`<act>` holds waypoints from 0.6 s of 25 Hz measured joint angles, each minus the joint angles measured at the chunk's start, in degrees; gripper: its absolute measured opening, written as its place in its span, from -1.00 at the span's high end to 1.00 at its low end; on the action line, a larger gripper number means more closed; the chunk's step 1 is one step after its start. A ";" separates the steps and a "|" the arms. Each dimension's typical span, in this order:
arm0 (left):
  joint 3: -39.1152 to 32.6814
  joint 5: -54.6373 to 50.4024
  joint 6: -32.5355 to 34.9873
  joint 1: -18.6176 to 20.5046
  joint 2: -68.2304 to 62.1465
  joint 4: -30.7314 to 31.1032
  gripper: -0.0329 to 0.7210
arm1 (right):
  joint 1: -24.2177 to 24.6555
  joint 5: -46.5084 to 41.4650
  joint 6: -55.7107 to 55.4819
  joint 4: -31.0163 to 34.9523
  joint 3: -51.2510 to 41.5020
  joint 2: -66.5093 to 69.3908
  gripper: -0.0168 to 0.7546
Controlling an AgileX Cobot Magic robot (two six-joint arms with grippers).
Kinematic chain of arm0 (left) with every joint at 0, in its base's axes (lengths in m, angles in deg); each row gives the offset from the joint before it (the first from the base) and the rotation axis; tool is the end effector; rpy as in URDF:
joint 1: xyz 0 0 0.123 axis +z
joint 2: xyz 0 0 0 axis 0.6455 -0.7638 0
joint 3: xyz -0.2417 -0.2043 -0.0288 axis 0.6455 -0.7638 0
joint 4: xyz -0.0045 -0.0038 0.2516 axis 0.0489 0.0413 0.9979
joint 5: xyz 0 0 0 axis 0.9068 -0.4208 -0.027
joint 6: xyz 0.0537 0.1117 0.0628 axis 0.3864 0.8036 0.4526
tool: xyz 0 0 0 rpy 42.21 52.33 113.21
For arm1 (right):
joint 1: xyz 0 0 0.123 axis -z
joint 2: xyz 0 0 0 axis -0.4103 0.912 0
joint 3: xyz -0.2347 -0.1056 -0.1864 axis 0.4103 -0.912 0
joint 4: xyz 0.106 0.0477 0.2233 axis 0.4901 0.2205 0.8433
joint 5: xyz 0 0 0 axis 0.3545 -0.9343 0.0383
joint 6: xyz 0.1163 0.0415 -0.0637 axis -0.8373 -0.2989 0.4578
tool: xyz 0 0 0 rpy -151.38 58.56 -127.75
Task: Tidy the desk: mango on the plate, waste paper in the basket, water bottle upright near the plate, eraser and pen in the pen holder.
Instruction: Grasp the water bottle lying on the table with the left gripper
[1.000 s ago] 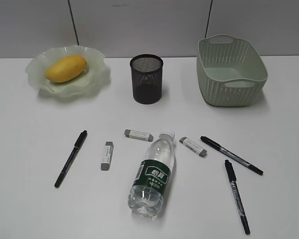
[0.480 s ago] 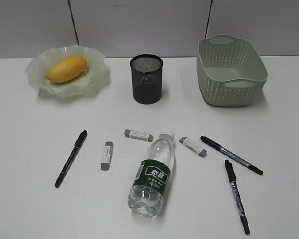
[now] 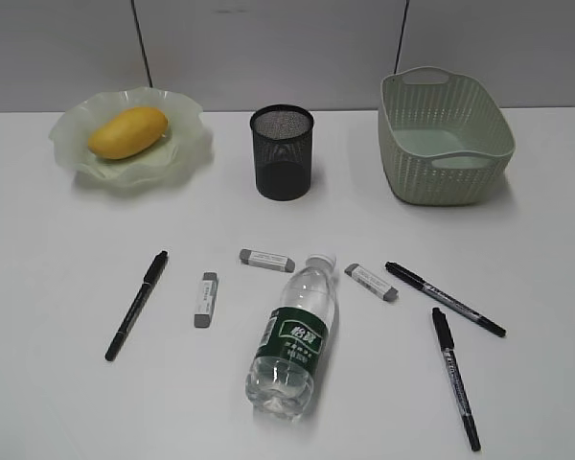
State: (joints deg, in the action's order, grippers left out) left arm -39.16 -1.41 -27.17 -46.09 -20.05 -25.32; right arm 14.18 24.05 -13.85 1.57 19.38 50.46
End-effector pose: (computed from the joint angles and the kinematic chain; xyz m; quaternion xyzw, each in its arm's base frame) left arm 0.0208 -0.0030 0.2604 0.0338 0.8825 -0.0334 0.4680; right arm 0.0224 -0.0014 0.2556 -0.0780 0.8808 0.0190 0.4667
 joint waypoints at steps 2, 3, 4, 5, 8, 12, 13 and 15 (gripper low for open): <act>0.00 0.00 0.00 0.00 -1.81 -0.05 -0.55 | 0.00 0.30 0.00 0.00 0.00 -0.18 -0.56; 0.00 0.00 0.00 0.00 -2.81 -0.05 -0.55 | 0.00 0.41 0.00 0.00 0.00 -0.18 -0.56; 0.00 -0.05 0.00 0.00 -4.12 -0.19 -0.54 | 0.00 0.52 0.00 0.00 0.00 -0.24 -0.56; 0.00 -0.11 0.00 0.00 -6.07 -0.58 -0.52 | 0.00 0.58 0.00 0.00 0.00 -0.24 -0.56; 1.06 -0.24 0.75 0.00 -14.39 -3.38 -0.47 | 0.00 0.75 0.00 0.00 -0.06 -0.24 -0.56; 5.27 2.65 1.49 -0.05 -27.60 -7.16 -0.38 | 0.00 0.93 0.00 0.00 -0.06 -0.24 -0.56; 7.08 3.16 1.96 -0.37 -30.50 -7.64 -0.35 | 0.00 0.93 0.00 0.00 -0.06 -0.24 -0.56; 10.86 3.71 2.56 -2.10 -37.50 -8.13 -0.32 | 0.00 0.93 0.00 0.00 -0.06 -0.24 -0.56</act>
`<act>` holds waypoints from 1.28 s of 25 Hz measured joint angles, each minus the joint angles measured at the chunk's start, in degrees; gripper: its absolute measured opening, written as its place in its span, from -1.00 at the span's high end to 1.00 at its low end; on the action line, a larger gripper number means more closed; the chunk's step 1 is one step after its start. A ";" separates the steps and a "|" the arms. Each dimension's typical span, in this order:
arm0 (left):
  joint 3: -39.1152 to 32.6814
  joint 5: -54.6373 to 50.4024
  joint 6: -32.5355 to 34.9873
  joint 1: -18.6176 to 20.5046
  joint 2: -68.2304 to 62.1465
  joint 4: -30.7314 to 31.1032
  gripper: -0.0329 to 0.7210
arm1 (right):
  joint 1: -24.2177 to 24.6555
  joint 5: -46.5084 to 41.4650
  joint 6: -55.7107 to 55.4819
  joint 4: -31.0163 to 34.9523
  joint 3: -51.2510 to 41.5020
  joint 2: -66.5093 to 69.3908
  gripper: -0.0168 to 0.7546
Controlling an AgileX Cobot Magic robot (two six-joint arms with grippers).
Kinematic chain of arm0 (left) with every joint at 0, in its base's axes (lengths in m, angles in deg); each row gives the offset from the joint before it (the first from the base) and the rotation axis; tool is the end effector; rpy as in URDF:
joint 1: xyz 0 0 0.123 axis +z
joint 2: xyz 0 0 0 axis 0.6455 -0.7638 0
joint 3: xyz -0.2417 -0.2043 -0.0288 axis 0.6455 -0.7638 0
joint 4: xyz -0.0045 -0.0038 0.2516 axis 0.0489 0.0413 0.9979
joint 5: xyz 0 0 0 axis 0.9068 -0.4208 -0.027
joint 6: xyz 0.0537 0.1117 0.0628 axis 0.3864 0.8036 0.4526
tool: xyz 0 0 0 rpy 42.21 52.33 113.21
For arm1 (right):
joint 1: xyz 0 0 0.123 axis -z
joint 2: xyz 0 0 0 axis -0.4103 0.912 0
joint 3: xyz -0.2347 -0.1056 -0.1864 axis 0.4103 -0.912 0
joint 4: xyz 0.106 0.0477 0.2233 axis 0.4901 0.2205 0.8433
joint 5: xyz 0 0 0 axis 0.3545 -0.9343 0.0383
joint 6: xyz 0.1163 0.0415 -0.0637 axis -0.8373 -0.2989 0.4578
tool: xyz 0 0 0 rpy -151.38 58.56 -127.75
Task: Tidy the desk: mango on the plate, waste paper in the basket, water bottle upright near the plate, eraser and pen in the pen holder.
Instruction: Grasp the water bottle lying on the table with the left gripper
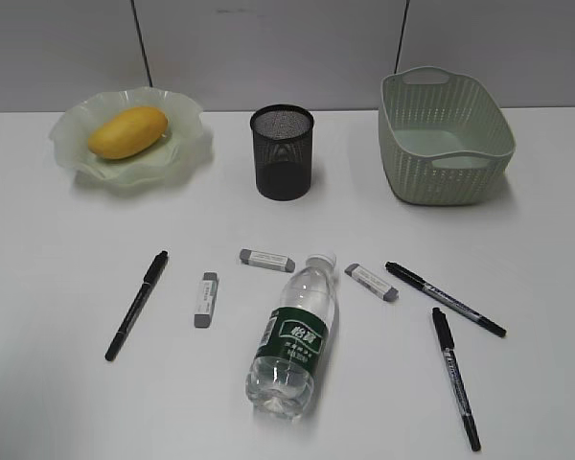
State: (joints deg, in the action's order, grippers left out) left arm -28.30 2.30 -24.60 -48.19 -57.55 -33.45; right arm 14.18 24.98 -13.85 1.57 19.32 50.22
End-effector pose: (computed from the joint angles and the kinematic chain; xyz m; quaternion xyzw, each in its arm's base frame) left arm 0.1284 -0.0355 0.2834 0.0552 0.9547 -0.0882 0.2787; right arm 0.0232 -0.0013 0.2573 -0.0777 0.8762 0.0197 0.4752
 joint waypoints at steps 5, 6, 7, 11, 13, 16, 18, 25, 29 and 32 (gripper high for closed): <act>11.01 2.09 -2.32 -10.20 -14.68 0.23 -0.29 | 0.00 0.06 0.00 0.00 0.00 0.00 -0.53; 12.98 2.65 -3.87 -12.73 -17.57 0.39 -0.28 | 0.00 0.12 0.00 0.00 0.00 0.00 -0.51; 15.28 3.00 -5.26 -14.87 -20.55 0.52 -0.26 | 0.00 0.12 0.00 0.00 0.00 0.00 -0.50; 23.58 5.56 -10.33 -24.73 -31.88 1.75 -0.23 | 0.00 0.17 0.00 0.00 0.00 0.00 -0.48; 27.22 6.48 -13.42 -28.86 -36.92 3.83 -0.22 | 0.00 0.17 0.00 0.00 0.00 0.00 -0.48; 32.52 6.48 -15.90 -31.61 -43.69 4.89 -0.22 | 0.00 0.17 0.00 0.00 0.00 0.00 -0.48; 35.47 6.03 -15.63 -32.15 -47.62 3.64 -0.28 | 0.00 0.17 0.00 0.00 0.00 0.00 -0.48; 42.38 3.94 -14.62 -35.85 -56.00 2.01 -0.74 | 0.00 0.17 0.00 0.00 0.00 0.00 -0.48; 43.29 1.22 -15.34 -36.56 -60.61 2.48 -0.74 | 0.00 0.17 0.00 0.00 0.00 0.00 -0.48; 43.35 0.61 -15.44 -37.33 -62.94 2.96 -0.74 | 0.00 0.23 0.00 0.00 0.00 0.00 -0.47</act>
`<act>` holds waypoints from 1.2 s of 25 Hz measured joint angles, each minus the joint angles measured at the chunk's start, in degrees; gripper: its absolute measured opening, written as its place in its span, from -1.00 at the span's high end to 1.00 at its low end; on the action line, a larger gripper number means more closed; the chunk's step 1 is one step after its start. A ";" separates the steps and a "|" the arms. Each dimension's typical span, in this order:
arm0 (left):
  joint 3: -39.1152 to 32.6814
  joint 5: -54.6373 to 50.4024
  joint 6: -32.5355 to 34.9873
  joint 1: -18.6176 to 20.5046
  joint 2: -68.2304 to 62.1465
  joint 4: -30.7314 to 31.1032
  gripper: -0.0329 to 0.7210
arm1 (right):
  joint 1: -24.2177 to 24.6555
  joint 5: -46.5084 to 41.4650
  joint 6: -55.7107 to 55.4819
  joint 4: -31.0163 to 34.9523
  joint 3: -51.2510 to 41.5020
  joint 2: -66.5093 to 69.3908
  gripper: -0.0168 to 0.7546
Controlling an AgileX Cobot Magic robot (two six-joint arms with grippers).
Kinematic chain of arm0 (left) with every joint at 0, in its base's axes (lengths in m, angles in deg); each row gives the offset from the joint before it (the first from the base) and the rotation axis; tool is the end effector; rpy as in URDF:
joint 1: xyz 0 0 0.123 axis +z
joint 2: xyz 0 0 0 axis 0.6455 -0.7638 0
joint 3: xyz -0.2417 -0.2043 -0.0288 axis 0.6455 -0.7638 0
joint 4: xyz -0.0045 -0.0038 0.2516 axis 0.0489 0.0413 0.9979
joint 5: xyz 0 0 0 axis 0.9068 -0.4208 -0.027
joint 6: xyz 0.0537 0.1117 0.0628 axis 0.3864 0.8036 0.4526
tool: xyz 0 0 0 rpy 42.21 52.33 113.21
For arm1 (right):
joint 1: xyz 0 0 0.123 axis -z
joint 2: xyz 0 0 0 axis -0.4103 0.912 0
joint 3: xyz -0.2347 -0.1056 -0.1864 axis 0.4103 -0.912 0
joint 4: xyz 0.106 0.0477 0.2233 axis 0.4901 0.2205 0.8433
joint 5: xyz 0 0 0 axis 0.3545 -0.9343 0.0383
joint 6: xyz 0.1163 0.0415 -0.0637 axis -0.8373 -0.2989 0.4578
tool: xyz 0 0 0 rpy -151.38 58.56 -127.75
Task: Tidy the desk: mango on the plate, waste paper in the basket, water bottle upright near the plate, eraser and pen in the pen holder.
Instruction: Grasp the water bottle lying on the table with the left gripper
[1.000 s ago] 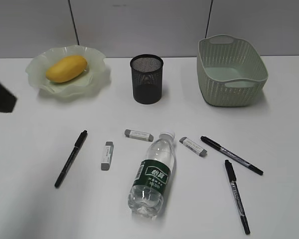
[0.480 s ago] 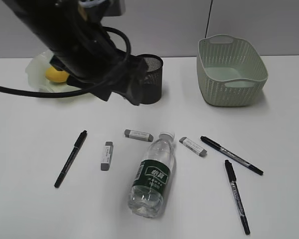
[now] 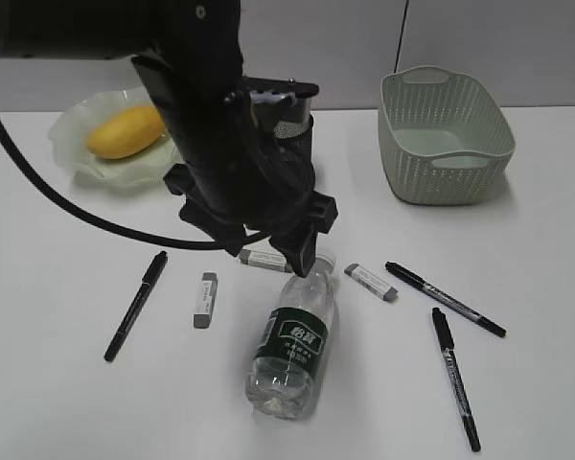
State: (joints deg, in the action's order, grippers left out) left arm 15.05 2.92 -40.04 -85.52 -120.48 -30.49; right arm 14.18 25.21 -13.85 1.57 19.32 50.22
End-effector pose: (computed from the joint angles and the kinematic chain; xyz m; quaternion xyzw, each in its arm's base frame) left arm 0.2829 -0.3020 0.2148 0.2441 0.9610 -0.0985 0.0845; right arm 0.0235 -0.0012 0.2577 -0.0777 0.8753 0.0199 0.4769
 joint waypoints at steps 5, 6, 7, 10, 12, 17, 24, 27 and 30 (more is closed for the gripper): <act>0.24 2.18 -0.04 -0.55 -1.71 -0.78 -0.81 | 0.00 0.00 0.00 0.00 0.00 0.00 -0.47; 0.31 2.56 -0.04 -0.55 -2.05 -0.95 -0.84 | 0.00 0.00 0.00 0.00 0.00 0.00 -0.47; 0.31 2.83 -0.04 -0.55 -2.42 -1.27 -0.86 | 0.00 0.00 0.00 0.00 0.00 0.00 -0.47; 0.31 3.97 0.53 -0.62 -3.70 -2.84 -0.87 | 0.00 0.00 0.00 0.00 0.00 0.00 -0.47; 0.37 5.14 1.42 -0.74 -4.57 -3.43 -0.88 | 0.00 0.06 0.00 0.00 0.00 0.00 -0.47; 1.89 5.08 1.80 -0.97 -8.13 -2.92 -0.88 | 0.00 0.06 0.00 0.00 0.00 0.00 -0.47; 9.74 -1.81 1.92 -0.97 -14.63 -2.61 -0.88 | 0.00 0.06 0.00 0.00 0.00 0.00 -0.47; 10.36 -3.45 1.92 -0.97 -16.00 -1.34 -0.88 | 0.00 0.06 0.00 0.00 0.00 0.00 -0.47; 10.56 -3.49 1.92 -0.97 -16.68 -1.25 -0.88 | 0.00 0.06 0.00 0.00 0.00 0.00 -0.47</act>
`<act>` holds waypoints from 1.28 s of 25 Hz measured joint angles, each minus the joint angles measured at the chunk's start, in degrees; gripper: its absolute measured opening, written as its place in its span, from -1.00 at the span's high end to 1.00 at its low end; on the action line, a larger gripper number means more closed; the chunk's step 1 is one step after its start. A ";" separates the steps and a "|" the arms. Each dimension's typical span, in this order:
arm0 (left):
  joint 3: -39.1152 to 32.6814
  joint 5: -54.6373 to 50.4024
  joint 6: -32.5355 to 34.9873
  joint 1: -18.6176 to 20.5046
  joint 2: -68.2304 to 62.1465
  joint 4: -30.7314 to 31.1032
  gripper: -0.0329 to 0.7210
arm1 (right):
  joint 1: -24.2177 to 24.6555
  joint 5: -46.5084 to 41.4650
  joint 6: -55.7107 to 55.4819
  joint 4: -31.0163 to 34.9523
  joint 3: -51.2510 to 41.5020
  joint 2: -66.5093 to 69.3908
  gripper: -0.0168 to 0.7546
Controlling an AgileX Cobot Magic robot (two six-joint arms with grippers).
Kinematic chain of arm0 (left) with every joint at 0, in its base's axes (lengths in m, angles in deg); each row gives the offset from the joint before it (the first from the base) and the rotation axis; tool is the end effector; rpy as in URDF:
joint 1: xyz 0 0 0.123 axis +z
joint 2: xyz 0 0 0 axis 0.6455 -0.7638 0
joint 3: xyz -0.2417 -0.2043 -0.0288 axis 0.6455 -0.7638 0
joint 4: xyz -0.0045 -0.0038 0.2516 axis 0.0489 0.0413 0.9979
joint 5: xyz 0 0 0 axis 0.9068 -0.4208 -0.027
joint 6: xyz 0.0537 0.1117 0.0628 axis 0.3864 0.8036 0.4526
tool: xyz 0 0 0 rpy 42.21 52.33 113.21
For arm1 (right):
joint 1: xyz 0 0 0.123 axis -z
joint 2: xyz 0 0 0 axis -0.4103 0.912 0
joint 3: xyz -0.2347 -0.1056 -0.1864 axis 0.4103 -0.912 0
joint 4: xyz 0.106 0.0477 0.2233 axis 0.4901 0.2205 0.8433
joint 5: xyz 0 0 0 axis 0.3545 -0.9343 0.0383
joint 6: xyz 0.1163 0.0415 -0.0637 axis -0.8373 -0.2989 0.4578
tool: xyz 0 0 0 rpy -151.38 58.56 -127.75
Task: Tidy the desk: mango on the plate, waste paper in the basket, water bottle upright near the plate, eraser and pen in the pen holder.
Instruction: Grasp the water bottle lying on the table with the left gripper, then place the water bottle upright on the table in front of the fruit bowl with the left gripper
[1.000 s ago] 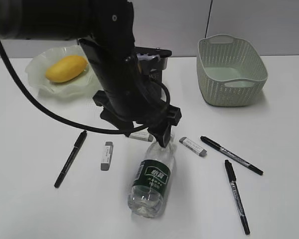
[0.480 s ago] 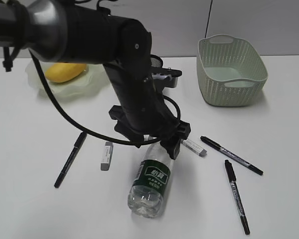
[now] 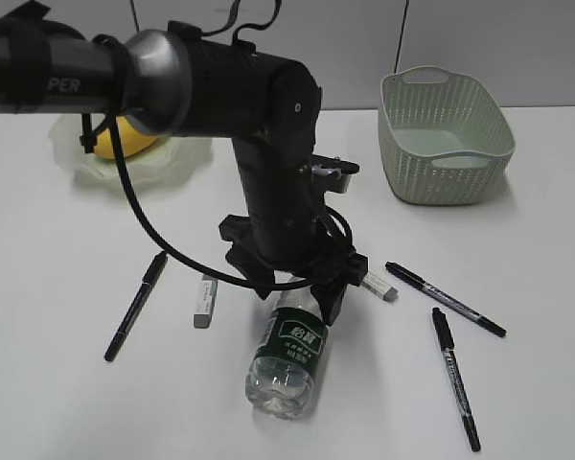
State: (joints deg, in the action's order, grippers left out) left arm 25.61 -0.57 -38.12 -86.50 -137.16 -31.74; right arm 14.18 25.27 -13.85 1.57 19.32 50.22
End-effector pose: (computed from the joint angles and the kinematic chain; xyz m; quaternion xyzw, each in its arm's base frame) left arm 0.3073 -0.3422 0.1346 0.2643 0.9622 -0.0649 0.0081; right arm 0.0235 -0.0012 0.2578 -0.0777 0.8750 0.0199 0.4774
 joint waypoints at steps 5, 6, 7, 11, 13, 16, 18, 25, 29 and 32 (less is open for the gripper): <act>0.13 0.14 -0.05 0.00 -2.52 -2.86 -0.88 | 0.00 0.00 0.00 0.00 0.00 0.00 -0.47; 0.13 0.14 -0.05 0.00 -2.98 -3.39 -0.87 | 0.00 0.00 0.00 0.00 0.00 0.00 -0.47; 0.13 0.14 -0.11 0.00 -3.13 -3.66 -0.86 | 0.00 0.00 0.00 0.00 0.00 0.00 -0.47; 0.13 0.02 -0.11 0.00 -3.20 -3.73 -0.64 | 0.00 0.00 0.00 0.00 0.00 0.00 -0.47; 0.13 -0.40 -0.11 0.00 -3.20 -3.96 -0.43 | 0.00 0.00 0.00 0.00 0.00 0.00 -0.47; 0.13 -0.48 0.12 0.00 -2.96 -4.02 -0.40 | 0.00 0.00 0.00 0.00 0.00 0.00 -0.47; 0.13 -0.48 0.66 0.00 -2.55 -2.98 -0.40 | 0.00 0.00 0.00 0.00 0.00 0.00 -0.47; 0.07 -1.90 0.57 0.30 5.89 6.79 -0.40 | 0.00 0.00 0.00 0.00 0.00 0.00 -0.47; 0.07 -1.95 -0.18 3.25 12.99 9.57 -0.40 | 0.00 0.00 0.00 0.00 0.00 0.00 -0.47; -0.53 -1.42 -0.19 8.19 17.87 10.28 -0.40 | 0.00 0.00 0.00 0.00 0.00 0.00 -0.47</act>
State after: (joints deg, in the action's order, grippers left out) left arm 25.08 -1.99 -38.32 -78.30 -119.29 -21.46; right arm 14.18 25.27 -13.85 1.57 19.32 50.22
